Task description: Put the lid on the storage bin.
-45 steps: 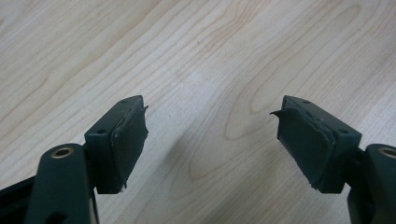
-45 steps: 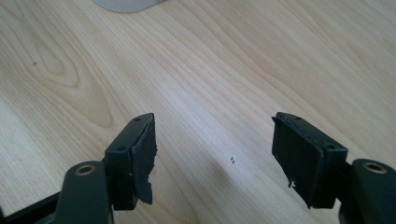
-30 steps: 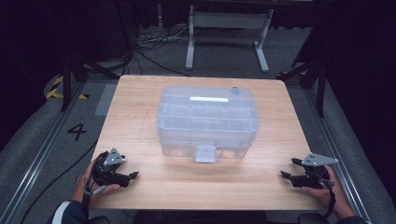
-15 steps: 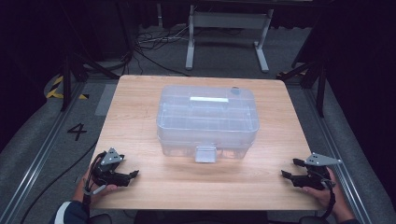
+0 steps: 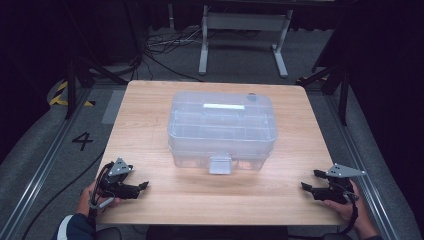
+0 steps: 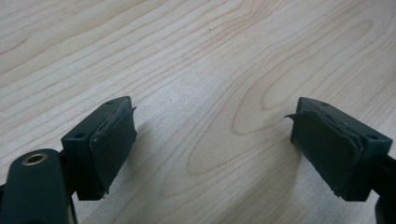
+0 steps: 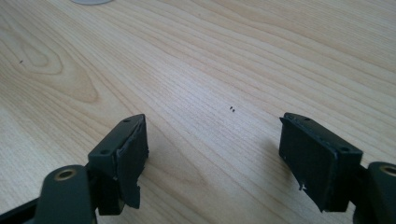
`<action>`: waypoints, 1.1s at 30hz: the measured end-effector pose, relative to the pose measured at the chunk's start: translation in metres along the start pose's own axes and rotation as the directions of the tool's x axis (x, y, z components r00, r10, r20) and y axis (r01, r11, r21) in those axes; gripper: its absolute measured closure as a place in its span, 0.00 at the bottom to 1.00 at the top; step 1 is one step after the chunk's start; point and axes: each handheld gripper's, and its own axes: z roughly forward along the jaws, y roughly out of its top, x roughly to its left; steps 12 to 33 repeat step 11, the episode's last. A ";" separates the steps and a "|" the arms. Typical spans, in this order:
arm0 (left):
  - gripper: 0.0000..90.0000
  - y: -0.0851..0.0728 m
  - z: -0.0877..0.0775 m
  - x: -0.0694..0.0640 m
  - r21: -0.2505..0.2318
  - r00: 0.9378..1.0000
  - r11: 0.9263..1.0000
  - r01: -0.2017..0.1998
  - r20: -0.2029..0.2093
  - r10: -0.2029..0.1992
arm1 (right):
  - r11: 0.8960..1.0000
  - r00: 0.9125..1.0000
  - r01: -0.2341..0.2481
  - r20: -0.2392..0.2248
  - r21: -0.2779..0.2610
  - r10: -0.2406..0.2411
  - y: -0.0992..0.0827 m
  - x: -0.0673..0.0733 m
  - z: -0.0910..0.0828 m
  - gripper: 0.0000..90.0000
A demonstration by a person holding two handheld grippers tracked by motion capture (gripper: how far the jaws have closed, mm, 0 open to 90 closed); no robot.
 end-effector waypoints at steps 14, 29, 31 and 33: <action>0.16 0.000 0.000 -0.001 0.001 1.000 1.000 0.004 -0.005 -0.004 | 1.000 1.000 -0.003 0.003 0.001 0.003 0.000 0.000 0.000 0.27; 0.16 0.000 0.000 -0.001 0.001 1.000 1.000 0.004 -0.005 -0.004 | 1.000 1.000 -0.003 0.003 0.001 0.003 0.000 0.000 0.000 0.27; 0.16 0.000 0.000 -0.001 0.001 1.000 1.000 0.004 -0.005 -0.004 | 1.000 1.000 -0.003 0.003 0.001 0.003 0.000 0.000 0.000 0.27; 0.16 0.000 0.000 -0.001 0.001 1.000 1.000 0.004 -0.005 -0.004 | 1.000 1.000 -0.003 0.003 0.001 0.003 0.000 0.000 0.000 0.27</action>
